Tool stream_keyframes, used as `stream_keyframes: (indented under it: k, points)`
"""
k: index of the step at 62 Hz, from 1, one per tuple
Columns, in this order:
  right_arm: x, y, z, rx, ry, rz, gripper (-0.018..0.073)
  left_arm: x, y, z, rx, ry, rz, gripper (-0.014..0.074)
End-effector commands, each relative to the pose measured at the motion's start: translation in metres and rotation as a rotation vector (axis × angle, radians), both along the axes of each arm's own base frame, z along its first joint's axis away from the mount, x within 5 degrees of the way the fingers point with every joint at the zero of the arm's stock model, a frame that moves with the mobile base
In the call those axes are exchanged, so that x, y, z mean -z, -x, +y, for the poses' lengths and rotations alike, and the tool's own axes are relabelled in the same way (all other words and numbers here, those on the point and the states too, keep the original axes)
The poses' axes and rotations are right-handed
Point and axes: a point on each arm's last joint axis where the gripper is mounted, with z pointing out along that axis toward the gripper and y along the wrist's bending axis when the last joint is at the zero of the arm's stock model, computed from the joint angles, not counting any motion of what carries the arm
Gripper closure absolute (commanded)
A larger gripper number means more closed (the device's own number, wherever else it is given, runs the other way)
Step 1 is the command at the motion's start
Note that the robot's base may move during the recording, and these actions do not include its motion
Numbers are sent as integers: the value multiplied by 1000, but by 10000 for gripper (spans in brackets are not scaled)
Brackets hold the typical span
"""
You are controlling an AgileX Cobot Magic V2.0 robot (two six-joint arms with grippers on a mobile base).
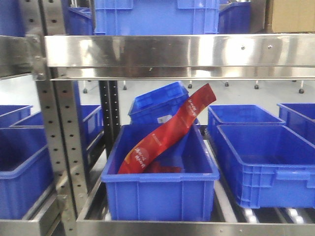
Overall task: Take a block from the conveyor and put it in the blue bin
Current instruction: 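Drive to the steel rack of blue bins holding both blocks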
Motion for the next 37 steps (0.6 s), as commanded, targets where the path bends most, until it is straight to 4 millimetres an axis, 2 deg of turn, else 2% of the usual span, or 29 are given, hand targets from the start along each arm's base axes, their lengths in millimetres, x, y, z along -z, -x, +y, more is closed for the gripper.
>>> stream_keyframes:
  k: [1,37]
  points:
    - [-3,1,0,3,5,-30,721,-2,1,0,-2,-2,-24,708]
    - [-3,1,0,3,5,-30,721,-2,1,0,-2,-2,-24,708]
